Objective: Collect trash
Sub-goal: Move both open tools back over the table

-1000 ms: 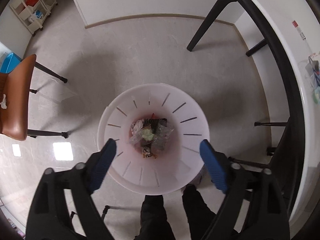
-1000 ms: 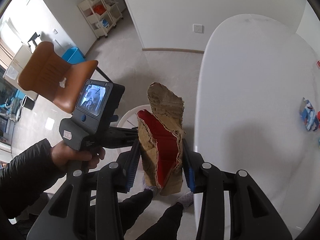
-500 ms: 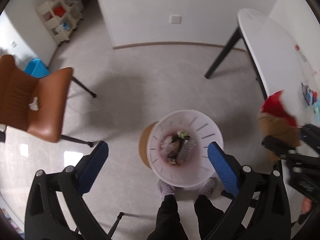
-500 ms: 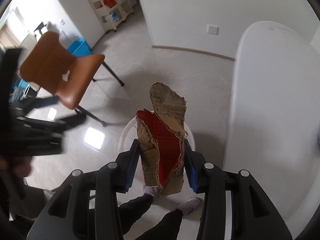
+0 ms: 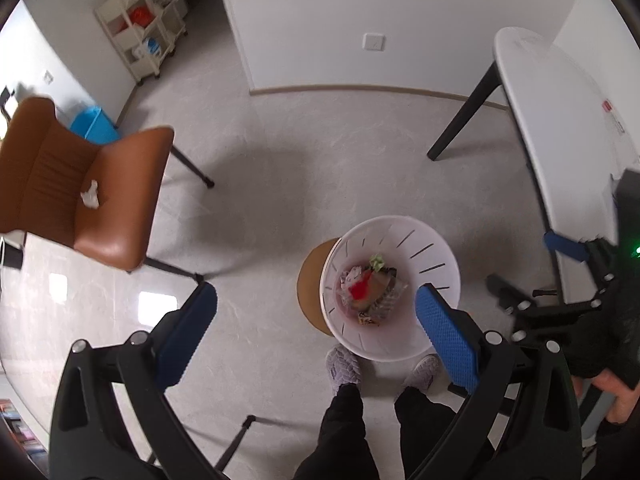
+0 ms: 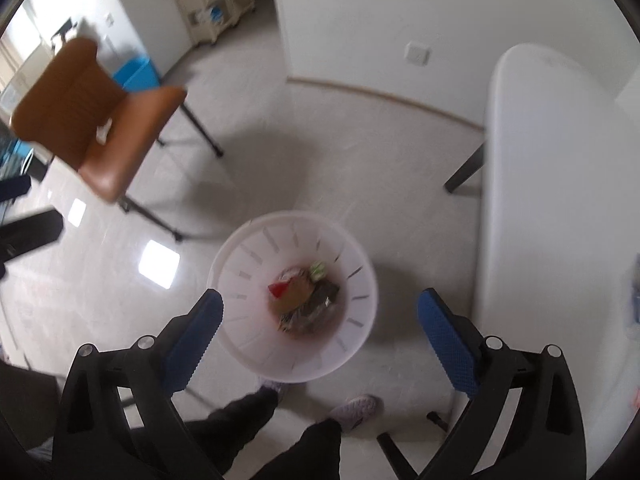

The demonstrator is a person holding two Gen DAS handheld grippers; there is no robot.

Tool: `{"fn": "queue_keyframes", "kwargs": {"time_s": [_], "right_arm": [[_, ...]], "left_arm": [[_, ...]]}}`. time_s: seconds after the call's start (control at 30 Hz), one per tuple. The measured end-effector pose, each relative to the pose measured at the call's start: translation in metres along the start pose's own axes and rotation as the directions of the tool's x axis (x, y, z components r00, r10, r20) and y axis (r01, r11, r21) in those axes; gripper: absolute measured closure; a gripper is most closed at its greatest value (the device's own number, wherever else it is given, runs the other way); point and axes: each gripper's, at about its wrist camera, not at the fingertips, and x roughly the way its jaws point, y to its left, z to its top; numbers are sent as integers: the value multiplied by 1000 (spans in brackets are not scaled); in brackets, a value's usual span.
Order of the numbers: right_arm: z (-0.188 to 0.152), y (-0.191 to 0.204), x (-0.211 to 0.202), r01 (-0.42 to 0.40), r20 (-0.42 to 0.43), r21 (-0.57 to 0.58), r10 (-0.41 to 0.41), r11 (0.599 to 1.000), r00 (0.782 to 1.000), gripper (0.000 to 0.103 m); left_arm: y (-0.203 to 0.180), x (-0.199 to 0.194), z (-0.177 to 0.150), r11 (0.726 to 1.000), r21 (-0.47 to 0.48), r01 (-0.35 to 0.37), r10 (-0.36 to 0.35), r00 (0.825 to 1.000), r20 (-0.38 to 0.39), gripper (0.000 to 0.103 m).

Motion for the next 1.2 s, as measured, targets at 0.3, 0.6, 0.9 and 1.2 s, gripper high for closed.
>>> {"fn": "queue_keyframes", "kwargs": {"time_s": [0.3, 0.6, 0.9, 1.2], "right_arm": [[-1, -68, -135, 56, 252, 167, -98, 984, 963, 3], [-62, -140, -217, 103, 355, 324, -222, 940, 908, 3], [-116, -194, -237, 111, 339, 433, -276, 894, 899, 3], [-161, -241, -246, 134, 302, 512, -324, 848, 896, 3]], "left_arm": [[-64, -77, 24, 994, 97, 48, -59, 991, 117, 8], [-149, -130, 22, 969, 226, 96, -143, 969, 202, 8], [-216, -150, 12, 944, 310, 113, -186, 959, 215, 8], [-279, -141, -3, 914, 372, 162, -239, 956, 172, 8]]}}
